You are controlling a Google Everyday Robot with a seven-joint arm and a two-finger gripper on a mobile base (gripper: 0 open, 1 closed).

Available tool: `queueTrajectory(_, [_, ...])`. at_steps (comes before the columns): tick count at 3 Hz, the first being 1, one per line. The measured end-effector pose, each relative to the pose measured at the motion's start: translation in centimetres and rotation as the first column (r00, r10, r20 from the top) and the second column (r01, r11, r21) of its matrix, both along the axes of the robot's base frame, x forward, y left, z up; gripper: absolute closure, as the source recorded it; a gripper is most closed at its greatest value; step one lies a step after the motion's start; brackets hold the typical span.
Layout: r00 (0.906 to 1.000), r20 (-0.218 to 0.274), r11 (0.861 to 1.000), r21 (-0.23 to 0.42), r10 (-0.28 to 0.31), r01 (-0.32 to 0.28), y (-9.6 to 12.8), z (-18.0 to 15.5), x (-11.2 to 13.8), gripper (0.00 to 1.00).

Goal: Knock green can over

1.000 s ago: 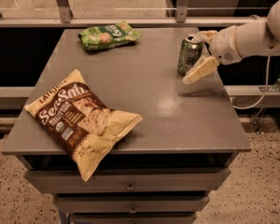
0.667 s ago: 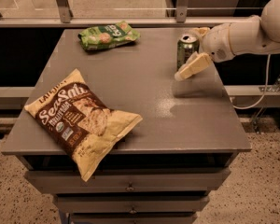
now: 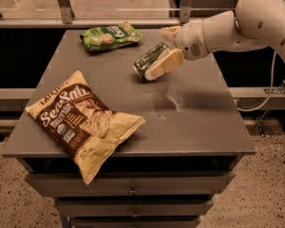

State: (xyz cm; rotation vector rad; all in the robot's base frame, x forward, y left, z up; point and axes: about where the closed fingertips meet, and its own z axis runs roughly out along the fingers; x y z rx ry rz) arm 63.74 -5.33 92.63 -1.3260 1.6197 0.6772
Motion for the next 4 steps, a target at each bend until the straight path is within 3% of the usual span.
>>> queueTrajectory(1, [0.998, -0.06, 1.0, 0.016, 0.021, -0.02, 1.9, -0.4, -1.0, 0.0])
queueTrajectory(3, [0.9967, -0.063, 0.999, -0.004, -0.05, 0.05, -2.7, -1.5, 1.1, 0.0])
queueTrajectory(4, [0.9986, -0.048, 0.999, 0.042, -0.024, 0.026, -5.9, -1.8, 2.5, 0.0])
